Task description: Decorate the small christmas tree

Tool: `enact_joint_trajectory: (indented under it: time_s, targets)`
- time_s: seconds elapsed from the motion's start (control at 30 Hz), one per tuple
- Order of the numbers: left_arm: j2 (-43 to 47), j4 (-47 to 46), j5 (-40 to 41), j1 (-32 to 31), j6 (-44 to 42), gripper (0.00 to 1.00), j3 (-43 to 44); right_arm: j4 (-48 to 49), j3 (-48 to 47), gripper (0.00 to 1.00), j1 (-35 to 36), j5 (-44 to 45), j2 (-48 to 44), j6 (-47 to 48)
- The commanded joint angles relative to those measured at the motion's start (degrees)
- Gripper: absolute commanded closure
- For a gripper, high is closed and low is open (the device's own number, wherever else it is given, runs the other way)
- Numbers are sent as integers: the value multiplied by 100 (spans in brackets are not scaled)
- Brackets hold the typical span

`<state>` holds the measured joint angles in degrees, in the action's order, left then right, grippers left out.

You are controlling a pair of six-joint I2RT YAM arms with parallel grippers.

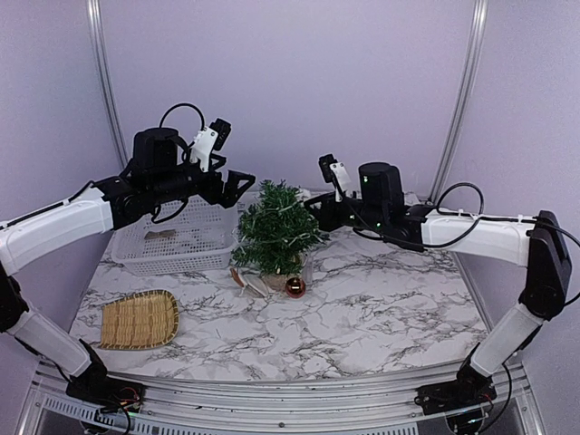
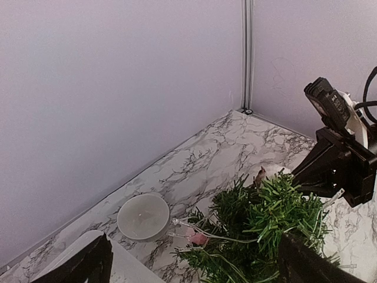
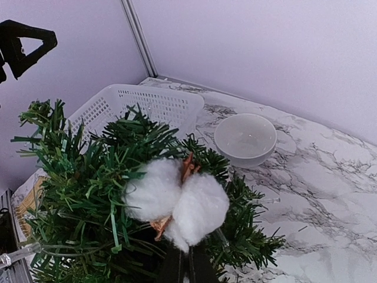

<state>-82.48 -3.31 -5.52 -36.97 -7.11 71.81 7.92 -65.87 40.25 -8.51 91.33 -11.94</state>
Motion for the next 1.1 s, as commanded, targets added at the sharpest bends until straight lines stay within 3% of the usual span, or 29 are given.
enact_joint_trajectory:
  time_s: [0.0,0.17,0.3,0.47,0.6,0.7,0.93,1.07]
  targets:
    - [-63,-232,-83,45,-75,1,-70,-197,-206,100,-60,-196,86,17]
    - [-65,-237,-102,63,-84,1,-102,-547,-360,100,-78,-467,207,86]
    - [-38,-206,-67,89,-50,1,-115,-581,-355,86,-102,-388,89,65]
    - [12,-188,-20,158,54,1,-145,-605,-323,82,-140,-265,-133,101]
    - [47,-175,-7,211,133,1,-184,-689,-270,60,-171,-147,-303,114]
    - [61,-153,-15,234,157,1,-208,-740,-190,50,-198,-80,-421,97]
    - [92,-117,-40,293,174,1,-229,-775,-34,40,-287,-63,-639,108]
    - [99,-117,-55,328,200,1,-237,-656,-21,40,-332,-194,-701,161]
